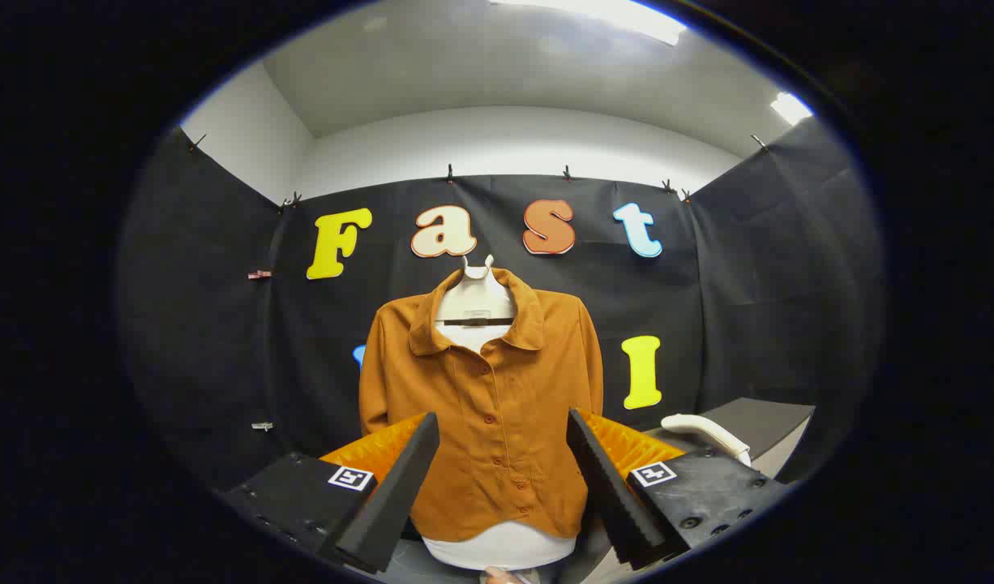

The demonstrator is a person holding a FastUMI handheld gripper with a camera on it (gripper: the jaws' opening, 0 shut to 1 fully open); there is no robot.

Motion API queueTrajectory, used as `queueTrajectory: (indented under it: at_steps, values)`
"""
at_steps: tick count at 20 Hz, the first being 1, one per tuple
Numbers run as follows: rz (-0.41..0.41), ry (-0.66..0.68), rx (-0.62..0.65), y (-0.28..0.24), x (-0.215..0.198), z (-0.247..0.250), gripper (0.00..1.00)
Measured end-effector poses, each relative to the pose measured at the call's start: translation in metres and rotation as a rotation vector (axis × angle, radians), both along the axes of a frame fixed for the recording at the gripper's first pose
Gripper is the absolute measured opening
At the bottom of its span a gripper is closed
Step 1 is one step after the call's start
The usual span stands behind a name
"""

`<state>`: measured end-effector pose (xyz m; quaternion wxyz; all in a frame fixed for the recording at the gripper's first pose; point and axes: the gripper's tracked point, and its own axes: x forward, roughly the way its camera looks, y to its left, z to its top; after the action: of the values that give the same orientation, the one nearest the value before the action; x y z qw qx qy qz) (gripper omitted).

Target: Iron the clothes twice with a garment steamer, once on the left side and once on the right side.

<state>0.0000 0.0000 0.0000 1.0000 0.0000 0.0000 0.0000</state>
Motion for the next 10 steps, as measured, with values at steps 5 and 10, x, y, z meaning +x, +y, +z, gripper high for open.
queueTrajectory:
  at_steps: [5,10]
  values:
    - [-0.001,-0.003,0.004,-0.0016,-0.0052,0.0041,0.99]
    - [-0.004,-0.003,0.006,-0.0011,-0.0083,0.0059,0.99]
